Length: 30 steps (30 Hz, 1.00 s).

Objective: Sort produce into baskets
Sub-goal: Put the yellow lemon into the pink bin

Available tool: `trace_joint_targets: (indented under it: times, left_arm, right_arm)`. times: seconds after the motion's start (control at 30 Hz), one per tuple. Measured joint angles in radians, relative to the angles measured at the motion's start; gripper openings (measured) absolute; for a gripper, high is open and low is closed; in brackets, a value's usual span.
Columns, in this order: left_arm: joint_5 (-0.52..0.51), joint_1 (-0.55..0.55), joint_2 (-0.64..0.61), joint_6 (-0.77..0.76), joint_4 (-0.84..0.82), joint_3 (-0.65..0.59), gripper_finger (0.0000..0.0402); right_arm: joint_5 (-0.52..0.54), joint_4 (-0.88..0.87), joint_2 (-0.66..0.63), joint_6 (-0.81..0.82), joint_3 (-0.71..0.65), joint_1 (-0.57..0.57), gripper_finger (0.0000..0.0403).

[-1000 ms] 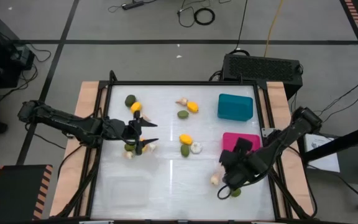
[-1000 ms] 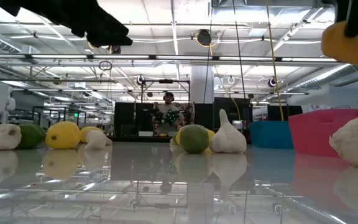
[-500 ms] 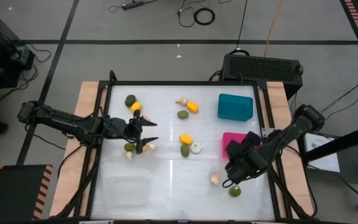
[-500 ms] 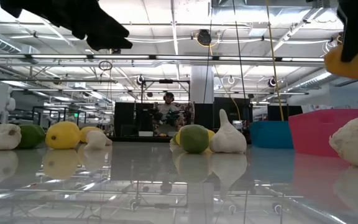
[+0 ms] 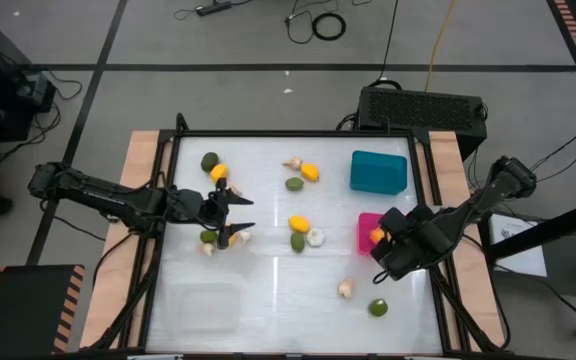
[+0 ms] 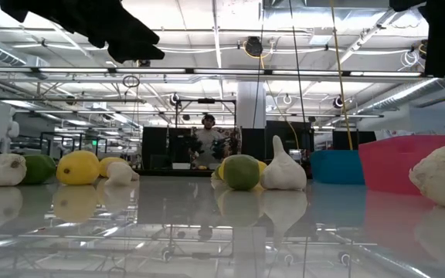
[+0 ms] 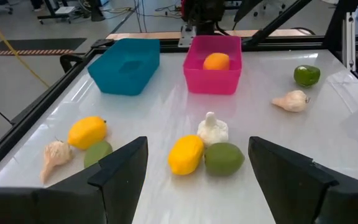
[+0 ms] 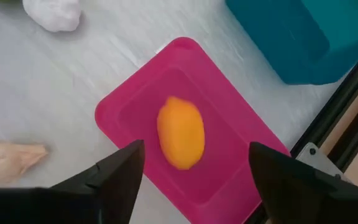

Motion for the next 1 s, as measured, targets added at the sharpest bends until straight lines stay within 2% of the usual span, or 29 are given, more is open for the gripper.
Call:
trace_joint_targets:
  times: [0.23,0.5,0.67,0.9,1.0]
  left_arm:
    - [0.0,0.0,0.0,-0.019,0.0,0.0,0.0286]
    - [0.005,0.0,0.0,-0.023,-0.011,0.0,0.0286]
    - [0.007,0.0,-0.026,-0.07,-0.118,0.0,0.0286]
    - [0.009,0.0,-0.064,-0.2,-0.296,0.0,0.0286]
    - [0.006,0.0,-0.067,-0.207,-0.319,0.0,0.0286]
  right_arm:
    - [0.003,0.016,-0.001,-0.004,0.0,-0.01,0.0303]
    - [0.027,0.237,-0.001,-0.13,0.0,-0.019,0.0304]
    - [0.032,0.497,0.009,-0.241,0.0,-0.035,0.0304]
    - [0.03,0.987,0.141,-0.626,0.0,-0.061,0.0304]
    - [0.047,1.114,0.207,-0.737,0.0,-0.089,0.0304]
